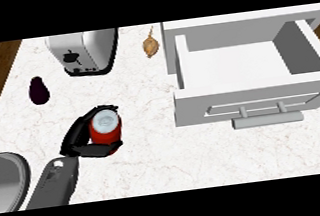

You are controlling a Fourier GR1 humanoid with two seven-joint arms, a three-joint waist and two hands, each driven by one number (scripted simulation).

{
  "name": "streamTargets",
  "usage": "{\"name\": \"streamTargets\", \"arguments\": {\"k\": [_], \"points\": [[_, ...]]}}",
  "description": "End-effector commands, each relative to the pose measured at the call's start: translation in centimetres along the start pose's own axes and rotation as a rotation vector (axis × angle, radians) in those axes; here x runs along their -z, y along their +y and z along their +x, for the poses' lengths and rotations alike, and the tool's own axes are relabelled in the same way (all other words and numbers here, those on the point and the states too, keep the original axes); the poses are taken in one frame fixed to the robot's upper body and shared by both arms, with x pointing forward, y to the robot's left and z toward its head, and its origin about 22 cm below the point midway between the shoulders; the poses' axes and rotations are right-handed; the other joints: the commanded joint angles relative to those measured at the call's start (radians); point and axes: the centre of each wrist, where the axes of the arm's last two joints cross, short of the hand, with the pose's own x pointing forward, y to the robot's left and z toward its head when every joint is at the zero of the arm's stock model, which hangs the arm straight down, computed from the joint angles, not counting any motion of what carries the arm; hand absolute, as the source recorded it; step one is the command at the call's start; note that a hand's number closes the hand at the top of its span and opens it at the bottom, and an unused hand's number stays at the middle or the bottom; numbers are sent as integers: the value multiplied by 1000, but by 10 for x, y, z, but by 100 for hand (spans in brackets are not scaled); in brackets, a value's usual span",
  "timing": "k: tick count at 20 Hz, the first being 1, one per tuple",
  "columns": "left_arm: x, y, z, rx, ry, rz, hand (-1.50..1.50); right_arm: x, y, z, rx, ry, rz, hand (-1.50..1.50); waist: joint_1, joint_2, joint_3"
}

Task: Pick up the can, place it into the drawer and close the drawer

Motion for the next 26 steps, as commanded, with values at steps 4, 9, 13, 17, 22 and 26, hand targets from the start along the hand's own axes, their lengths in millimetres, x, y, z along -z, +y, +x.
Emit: {"name": "streamTargets", "arguments": {"k": [4,9,13,17,22,26], "points": [[16,-14,18,-77,-5,-43,150,0,-6,9,-8,-5,-9,-150,3,-1,-2],[9,-25,20,-90,-34,33,150,-9,-9,5,12,-13,-20,-150,5,-1,-1],[-17,25,14,-94,-36,425,150,-6,-9,4,8,-2,-47,-150,19,-2,-1],[-14,25,26,-121,-70,531,150,-8,-4,-1,13,16,-19,-150,8,-1,-1],[-9,3,63,-98,-117,451,150,-2,-5,14,4,-15,-23,-150,6,-1,-2],[3,-27,104,-68,-149,430,150,-9,4,9,2,-12,-35,-150,8,-2,-1]]}}
